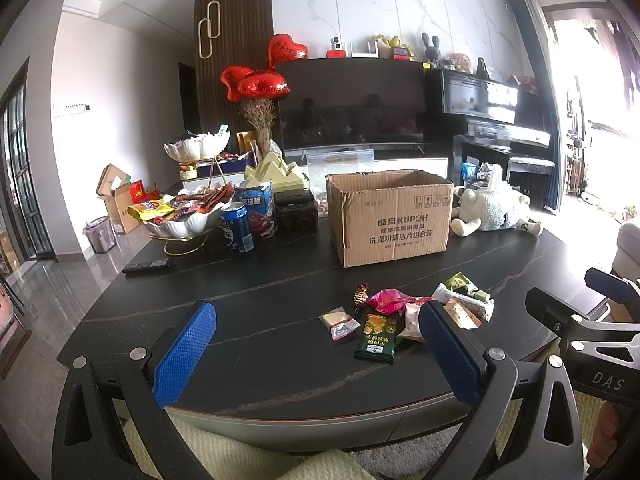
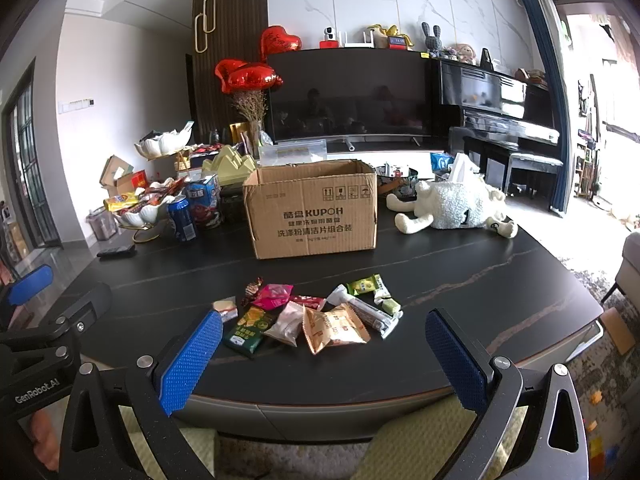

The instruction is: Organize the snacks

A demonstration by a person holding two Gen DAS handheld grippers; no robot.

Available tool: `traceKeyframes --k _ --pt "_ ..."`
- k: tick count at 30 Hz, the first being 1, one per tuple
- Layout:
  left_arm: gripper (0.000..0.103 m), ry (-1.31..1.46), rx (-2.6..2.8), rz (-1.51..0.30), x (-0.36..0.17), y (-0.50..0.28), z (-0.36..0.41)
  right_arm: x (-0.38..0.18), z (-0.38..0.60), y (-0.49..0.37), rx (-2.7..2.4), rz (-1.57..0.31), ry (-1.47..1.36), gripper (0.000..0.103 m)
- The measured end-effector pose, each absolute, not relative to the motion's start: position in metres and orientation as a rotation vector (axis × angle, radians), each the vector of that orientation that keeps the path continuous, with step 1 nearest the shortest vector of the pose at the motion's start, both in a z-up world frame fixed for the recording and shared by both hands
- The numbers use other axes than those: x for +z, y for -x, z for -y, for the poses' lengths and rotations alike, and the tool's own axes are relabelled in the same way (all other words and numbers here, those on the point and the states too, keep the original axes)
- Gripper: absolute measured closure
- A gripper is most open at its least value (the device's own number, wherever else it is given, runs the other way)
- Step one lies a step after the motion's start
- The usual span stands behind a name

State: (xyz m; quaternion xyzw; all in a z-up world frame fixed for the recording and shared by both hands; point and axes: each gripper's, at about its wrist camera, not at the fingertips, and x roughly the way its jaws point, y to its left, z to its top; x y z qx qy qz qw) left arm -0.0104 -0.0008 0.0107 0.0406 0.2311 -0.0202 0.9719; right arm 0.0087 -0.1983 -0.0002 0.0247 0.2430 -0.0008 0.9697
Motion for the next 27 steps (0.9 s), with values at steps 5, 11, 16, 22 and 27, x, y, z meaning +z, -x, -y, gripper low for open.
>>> traceKeyframes --k 5,11,16,22,27 --pt "0.000 -0.083 -0.041 -0.466 0.0103 0.0105 0.0009 0.0003 0.1984 -0.0081 0.000 -0.490 -0.051 0.001" --pt "0.000 -0.082 -0.040 -0.466 0.0101 0.0107 0.0011 0.0008 0.1985 -0.0079 -0.001 -0.489 -0.050 0.001" --pt "0.000 -0.082 -0.040 -0.465 0.0098 0.0109 0.0012 -0.0009 0.1985 -0.0084 -0.001 -0.489 -0.050 0.001" --pt "0.000 -0.083 -0.041 -0.465 0.0097 0.0110 0.0013 -0.0002 0.1986 -0.0082 -0.001 -0.490 -0.049 0.001" --pt "0.000 -0.084 -0.043 -0.463 0.0115 0.0121 0.0009 0.0051 0.1987 -0.0059 0.002 -0.492 -0.052 0.001"
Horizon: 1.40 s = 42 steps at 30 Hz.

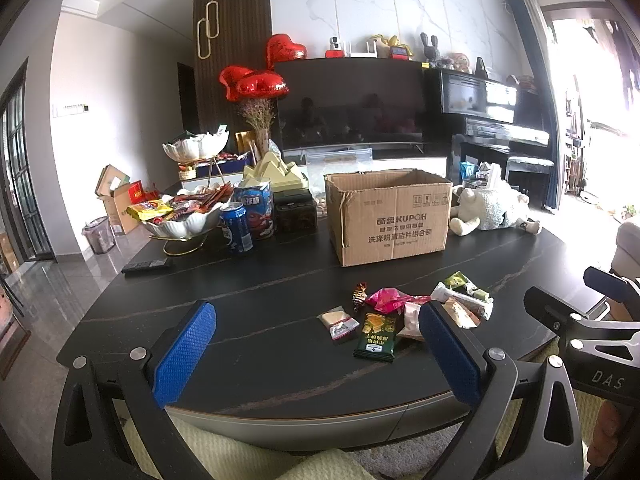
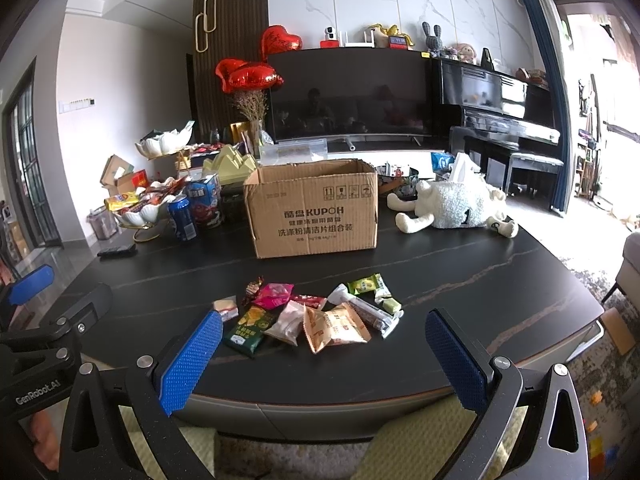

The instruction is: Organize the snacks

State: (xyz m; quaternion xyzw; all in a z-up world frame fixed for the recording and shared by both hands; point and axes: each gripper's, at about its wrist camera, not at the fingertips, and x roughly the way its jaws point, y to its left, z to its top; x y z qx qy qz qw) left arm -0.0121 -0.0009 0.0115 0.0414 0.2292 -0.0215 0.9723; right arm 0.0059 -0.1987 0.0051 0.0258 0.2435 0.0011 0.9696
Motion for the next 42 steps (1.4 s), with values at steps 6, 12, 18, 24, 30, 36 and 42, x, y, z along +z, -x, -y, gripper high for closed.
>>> traceKeyframes --k 6,12,18,24,30,36,42 --pt "0.000 -0.084 -0.046 -0.462 0.011 0.012 0.001 0.006 0.199 -0.006 0.004 -0.500 -0.054 0.001" --pt "0.000 -0.096 -0.083 -0.468 0.008 0.007 0.004 -0.002 0.201 -0.014 0.022 -0.523 -0.068 0.001" --pt "0.003 -0.121 -0.134 -0.531 -0.012 -0.013 0.010 -0.031 0.203 -0.037 0.062 -0.586 -0.107 0.001" --pt "0.011 -0.122 -0.184 -0.587 -0.037 -0.037 0.019 -0.055 0.208 -0.064 0.070 -0.655 -0.134 0.006" --pt "0.022 -0.155 -0.255 -0.635 -0.062 -0.062 0.035 -0.076 0.215 -0.091 0.065 -0.709 -0.170 0.011" --pt "0.037 -0.162 -0.349 -0.695 -0.083 -0.084 0.050 -0.094 0.225 -0.116 0.063 -0.767 -0.206 0.019" --pt "0.047 -0.180 -0.410 -0.744 -0.101 -0.102 0.063 -0.107 0.224 -0.136 0.081 -0.803 -0.201 0.024"
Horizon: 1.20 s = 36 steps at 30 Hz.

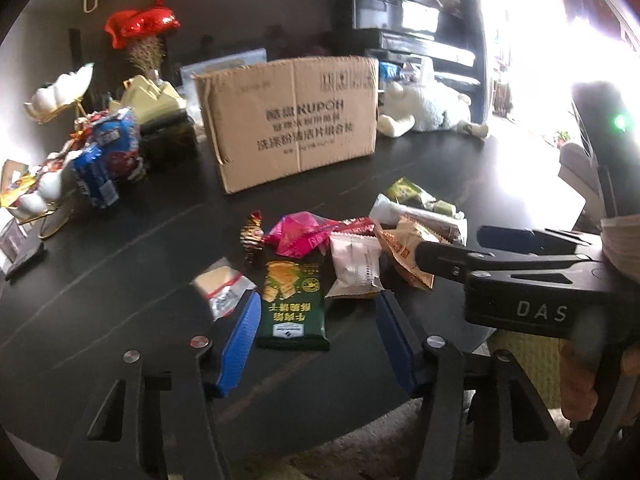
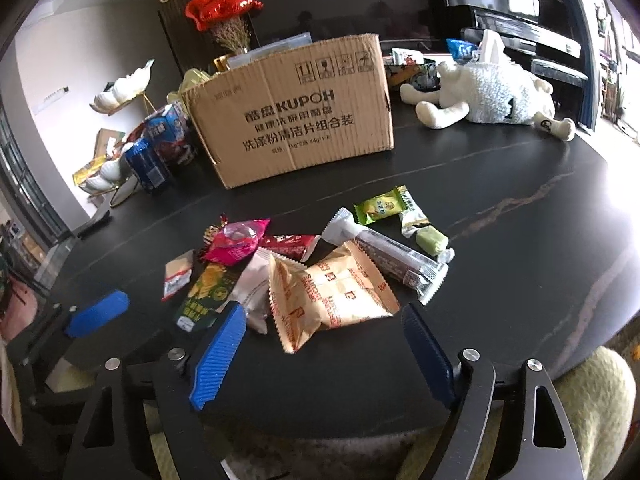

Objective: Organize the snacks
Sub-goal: 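Move both grippers forward over the snack pile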

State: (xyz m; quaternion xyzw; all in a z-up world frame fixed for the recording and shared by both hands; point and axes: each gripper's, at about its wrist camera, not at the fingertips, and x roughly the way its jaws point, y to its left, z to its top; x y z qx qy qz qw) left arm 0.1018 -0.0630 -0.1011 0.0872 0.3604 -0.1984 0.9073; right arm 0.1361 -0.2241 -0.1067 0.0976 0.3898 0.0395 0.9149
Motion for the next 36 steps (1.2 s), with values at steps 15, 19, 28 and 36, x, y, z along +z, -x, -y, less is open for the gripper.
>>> traceKeyframes --k 15,19,28,36 --pt "0.053 -0.193 -0.483 -0.766 -0.116 -0.132 0.089 -0.129 0.238 -0.167 0.097 -0.872 -0.233 0.032" --pt "0.053 -0.174 -0.487 -0.795 -0.121 -0.141 0.091 -0.130 0.241 -0.171 0.110 -0.874 -0.236 0.034" --pt "0.055 -0.133 -0.517 -0.871 -0.135 -0.156 0.100 -0.132 0.247 -0.174 0.124 -0.873 -0.242 0.034" --pt "0.067 -0.123 -0.515 -0.895 -0.141 -0.157 0.099 -0.132 0.248 -0.173 0.140 -0.864 -0.247 0.039"
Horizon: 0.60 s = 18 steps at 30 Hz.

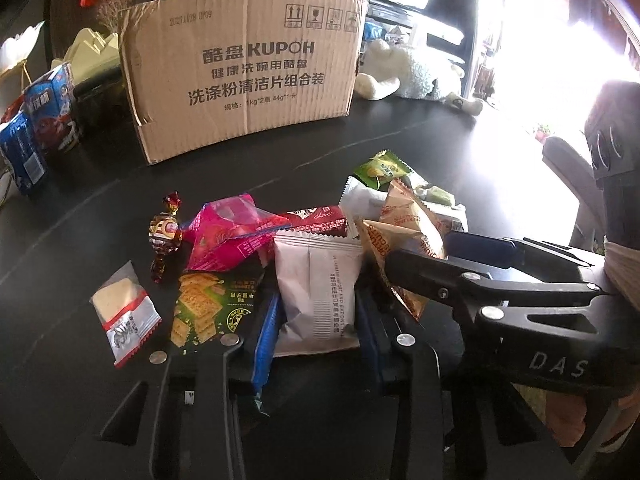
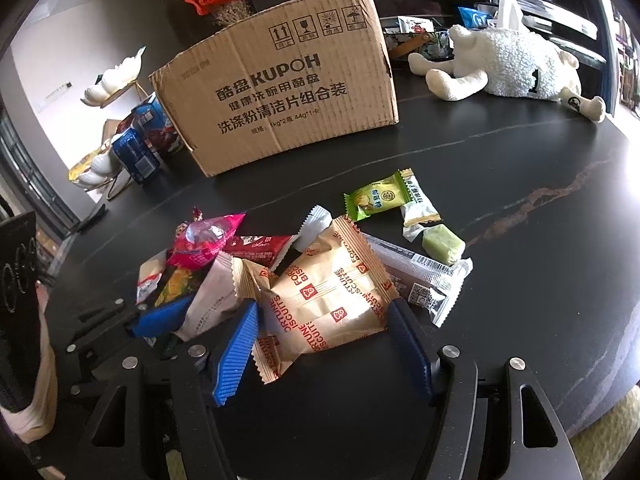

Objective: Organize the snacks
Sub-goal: 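Move both grippers forward over the snack pile, then grasp the white biscuit packet with the left gripper while the right grasps the cream-orange wafer packet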

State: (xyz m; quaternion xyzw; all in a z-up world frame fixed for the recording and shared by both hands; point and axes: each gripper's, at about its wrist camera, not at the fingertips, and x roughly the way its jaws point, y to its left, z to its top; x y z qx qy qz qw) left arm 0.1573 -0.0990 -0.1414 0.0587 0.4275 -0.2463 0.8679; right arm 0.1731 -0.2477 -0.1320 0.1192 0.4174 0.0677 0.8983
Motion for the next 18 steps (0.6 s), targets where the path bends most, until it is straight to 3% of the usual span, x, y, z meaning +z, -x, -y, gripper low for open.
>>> traceKeyframes --k 8,10,11,17,18 --pt "0.068 -0.118 -0.498 -0.883 -0.134 -0.148 0.091 -0.123 0.235 -0.164 0.135 -0.808 -0.149 0.063" --pt "0.068 -0.100 -0.501 -0.881 -0.130 -0.146 0.088 -0.122 0.232 -0.163 0.145 -0.808 -0.130 0.093" --pt "0.068 -0.099 -0.501 -0.877 -0.129 -0.145 0.087 -0.123 0.232 -0.163 0.151 -0.816 -0.134 0.097" --pt "0.068 -0.120 -0.479 -0.811 -0.112 -0.134 0.085 -0.133 0.248 -0.160 0.143 -0.864 -0.278 0.097" --pt "0.068 -0.126 -0.479 -0.797 -0.107 -0.133 0.086 -0.131 0.250 -0.159 0.144 -0.860 -0.290 0.090"
